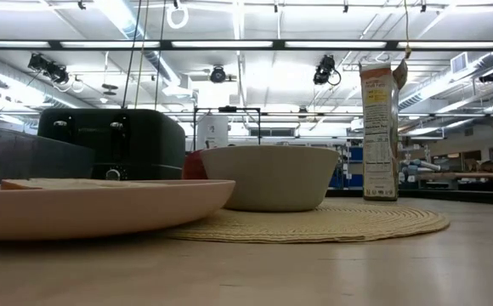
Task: Arrange a breakfast setting
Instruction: Put the purple spoon on the table mat to the right of the gray bowl
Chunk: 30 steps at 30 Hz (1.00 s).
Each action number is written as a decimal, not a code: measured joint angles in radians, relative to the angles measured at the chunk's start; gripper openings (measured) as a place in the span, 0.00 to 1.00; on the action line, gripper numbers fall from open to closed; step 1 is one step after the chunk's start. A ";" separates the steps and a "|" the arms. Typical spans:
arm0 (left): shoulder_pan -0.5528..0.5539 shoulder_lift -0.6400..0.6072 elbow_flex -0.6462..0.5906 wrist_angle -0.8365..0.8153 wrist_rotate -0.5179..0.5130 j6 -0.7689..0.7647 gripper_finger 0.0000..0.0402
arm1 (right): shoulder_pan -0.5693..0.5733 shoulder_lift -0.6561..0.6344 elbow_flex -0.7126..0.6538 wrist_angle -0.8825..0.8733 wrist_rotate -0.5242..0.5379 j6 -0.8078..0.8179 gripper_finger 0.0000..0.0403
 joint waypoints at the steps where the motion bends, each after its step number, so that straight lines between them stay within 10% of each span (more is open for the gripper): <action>1: 0.000 0.000 0.000 0.000 0.000 0.000 0.10 | -0.002 0.000 0.000 0.003 -0.002 0.011 0.29; 21: -0.009 0.000 0.000 -0.004 0.038 -0.053 0.16 | -0.030 -0.005 0.000 0.000 -0.104 0.175 0.08; 30: -0.011 -0.081 -0.001 -0.192 0.197 -0.129 0.40 | 0.017 -0.036 0.000 -0.093 -0.078 0.317 0.08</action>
